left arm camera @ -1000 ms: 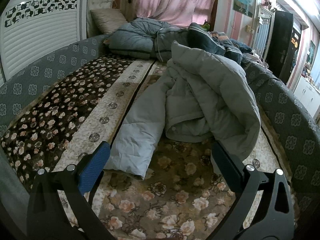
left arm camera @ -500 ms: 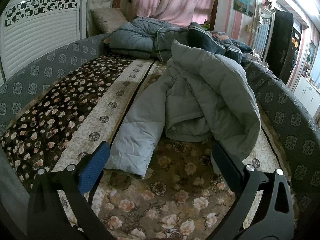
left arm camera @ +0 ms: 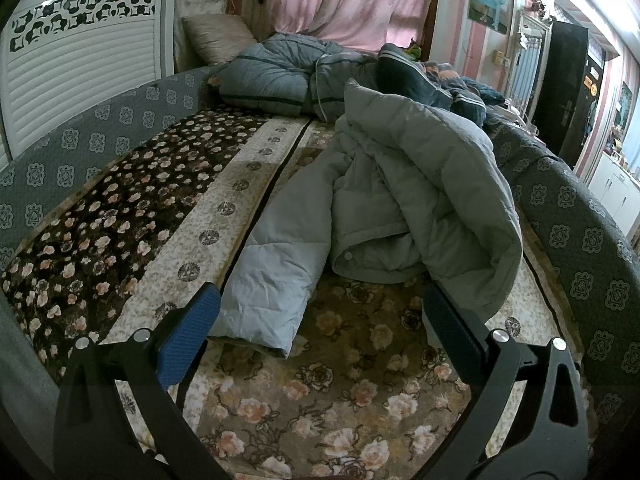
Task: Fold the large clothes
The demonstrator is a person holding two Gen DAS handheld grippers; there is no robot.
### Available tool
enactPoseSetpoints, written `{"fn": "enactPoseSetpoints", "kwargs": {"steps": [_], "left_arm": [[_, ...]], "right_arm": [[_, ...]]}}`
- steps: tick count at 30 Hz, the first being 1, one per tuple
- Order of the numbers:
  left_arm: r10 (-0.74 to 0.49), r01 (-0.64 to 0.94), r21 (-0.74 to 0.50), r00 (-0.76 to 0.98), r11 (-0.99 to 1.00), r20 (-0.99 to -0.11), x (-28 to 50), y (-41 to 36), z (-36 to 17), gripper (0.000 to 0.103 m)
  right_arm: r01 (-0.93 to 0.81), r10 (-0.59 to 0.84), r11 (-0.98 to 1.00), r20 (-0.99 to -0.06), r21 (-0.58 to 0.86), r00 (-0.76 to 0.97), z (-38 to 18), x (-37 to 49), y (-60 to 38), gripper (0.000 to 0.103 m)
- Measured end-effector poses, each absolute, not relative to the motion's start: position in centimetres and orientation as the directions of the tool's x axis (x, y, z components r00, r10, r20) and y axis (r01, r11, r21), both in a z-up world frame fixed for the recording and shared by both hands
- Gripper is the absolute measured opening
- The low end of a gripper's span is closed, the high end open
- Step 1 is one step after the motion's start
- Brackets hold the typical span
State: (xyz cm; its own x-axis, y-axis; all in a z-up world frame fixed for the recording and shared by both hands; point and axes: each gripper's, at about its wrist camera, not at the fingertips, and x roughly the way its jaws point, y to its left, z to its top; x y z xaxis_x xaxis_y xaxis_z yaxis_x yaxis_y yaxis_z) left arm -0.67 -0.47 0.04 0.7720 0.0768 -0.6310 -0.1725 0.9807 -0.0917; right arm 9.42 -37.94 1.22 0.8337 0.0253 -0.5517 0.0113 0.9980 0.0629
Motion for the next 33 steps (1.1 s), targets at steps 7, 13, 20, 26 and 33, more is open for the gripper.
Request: {"fn": "enactPoseSetpoints", "kwargs": {"steps": [7, 13, 20, 26, 33], "left_arm": [[0.077, -0.176, -0.095, 0.771, 0.980, -0.633, -0.7, -0.4, -0.1, 0.100], [0.077, -0.177, -0.096, 0.770, 0.979, -0.634, -0.7, -0.3, -0.1, 0.100], [0.092, -0.204, -0.100, 0.756, 0.974, -0.649, -0.5, 0.1, -0.3, 0.100], [0.098, -0.211, -0.099, 0.756, 0.972, -0.647, -0.7, 0.1, -0.3, 0.100], [0.116, -0.236, -0.103, 0.757, 0.966, -0.643, -0.4, 0.8, -0.8, 0.100]], "right_arm": [[0.019, 0.016, 0.998, -0.561, 0.057, 0.828, 0.6, 9.5, -38.3, 0.101], [0.020, 0.014, 0.998, -0.562, 0.054, 0.827, 0.5, 9.5, -38.4, 0.101], [0.032, 0.005, 0.998, -0.563, 0.056, 0.826, 0.3, 9.5, -38.8, 0.101], [0.043, -0.005, 0.998, -0.556, 0.055, 0.831, 0.6, 9.3, -39.0, 0.101], [0.102, -0.095, 0.995, -0.579, -0.020, 0.810, 0.5, 9.9, -38.4, 0.101]]}}
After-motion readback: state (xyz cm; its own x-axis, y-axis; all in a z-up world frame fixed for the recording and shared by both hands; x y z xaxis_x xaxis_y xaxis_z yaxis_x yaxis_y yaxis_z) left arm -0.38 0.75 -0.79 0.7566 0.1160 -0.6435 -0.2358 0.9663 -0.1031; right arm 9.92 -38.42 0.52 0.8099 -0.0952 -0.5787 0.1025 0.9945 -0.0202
